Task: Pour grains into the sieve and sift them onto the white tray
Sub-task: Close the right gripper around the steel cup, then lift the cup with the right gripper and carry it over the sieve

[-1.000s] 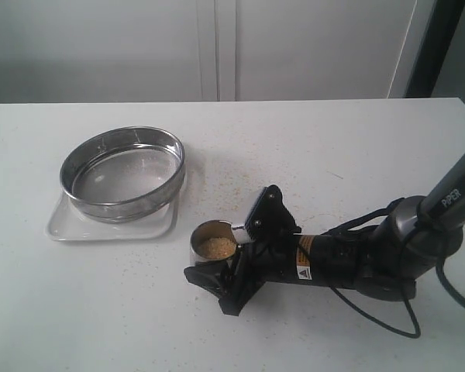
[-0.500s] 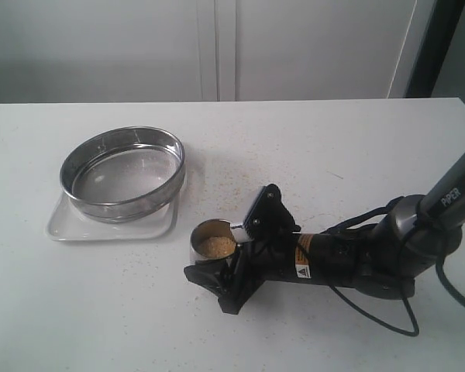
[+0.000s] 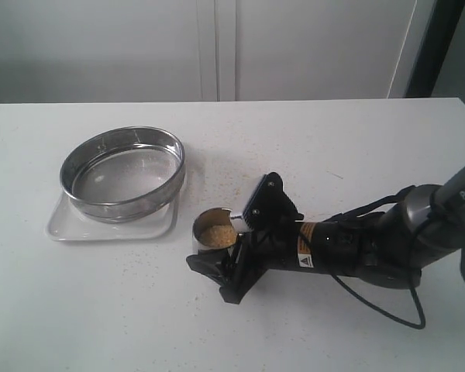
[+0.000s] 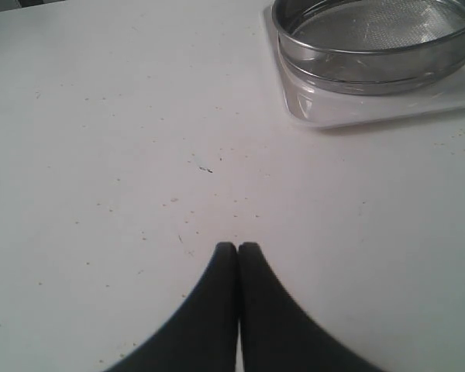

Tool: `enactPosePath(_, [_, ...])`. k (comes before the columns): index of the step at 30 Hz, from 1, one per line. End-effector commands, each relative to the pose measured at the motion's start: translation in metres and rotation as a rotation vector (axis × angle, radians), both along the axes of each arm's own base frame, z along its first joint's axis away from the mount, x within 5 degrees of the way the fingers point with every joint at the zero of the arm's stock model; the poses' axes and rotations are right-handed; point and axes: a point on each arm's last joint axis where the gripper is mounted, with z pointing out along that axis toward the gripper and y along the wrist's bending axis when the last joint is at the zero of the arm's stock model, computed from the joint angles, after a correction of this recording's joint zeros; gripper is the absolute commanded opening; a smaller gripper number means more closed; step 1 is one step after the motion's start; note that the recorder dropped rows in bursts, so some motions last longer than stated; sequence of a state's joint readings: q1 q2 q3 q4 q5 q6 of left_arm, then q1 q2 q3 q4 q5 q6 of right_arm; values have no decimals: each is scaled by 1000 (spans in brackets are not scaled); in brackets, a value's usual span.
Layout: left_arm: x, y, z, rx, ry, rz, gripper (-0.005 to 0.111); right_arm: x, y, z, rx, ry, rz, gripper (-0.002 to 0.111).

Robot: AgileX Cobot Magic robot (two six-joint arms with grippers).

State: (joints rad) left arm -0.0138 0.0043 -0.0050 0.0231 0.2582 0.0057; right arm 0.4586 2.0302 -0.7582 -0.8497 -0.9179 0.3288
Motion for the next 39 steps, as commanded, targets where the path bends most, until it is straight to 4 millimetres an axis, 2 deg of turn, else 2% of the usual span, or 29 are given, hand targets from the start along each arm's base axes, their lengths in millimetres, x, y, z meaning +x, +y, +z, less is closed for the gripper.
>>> enactPosePath(1, [0,0,-1,-4,-1,2,0,0,1,22,56,-44,0,0])
enactPosePath(12, [0,0,-1,-4,-1,2,0,-7,0,62,116,-31,8,0])
enactPosePath(26, [0,0,-1,-4,-1,2,0,-11,-9,94,58,5,-66,0])
enactPosePath(32, [0,0,-1,-4,-1,2,0,-8,2,106,-28,22,-53,0])
enactPosePath(39, [0,0,-1,-4,-1,2,0,-3,20,120,-118,-52,-80,0])
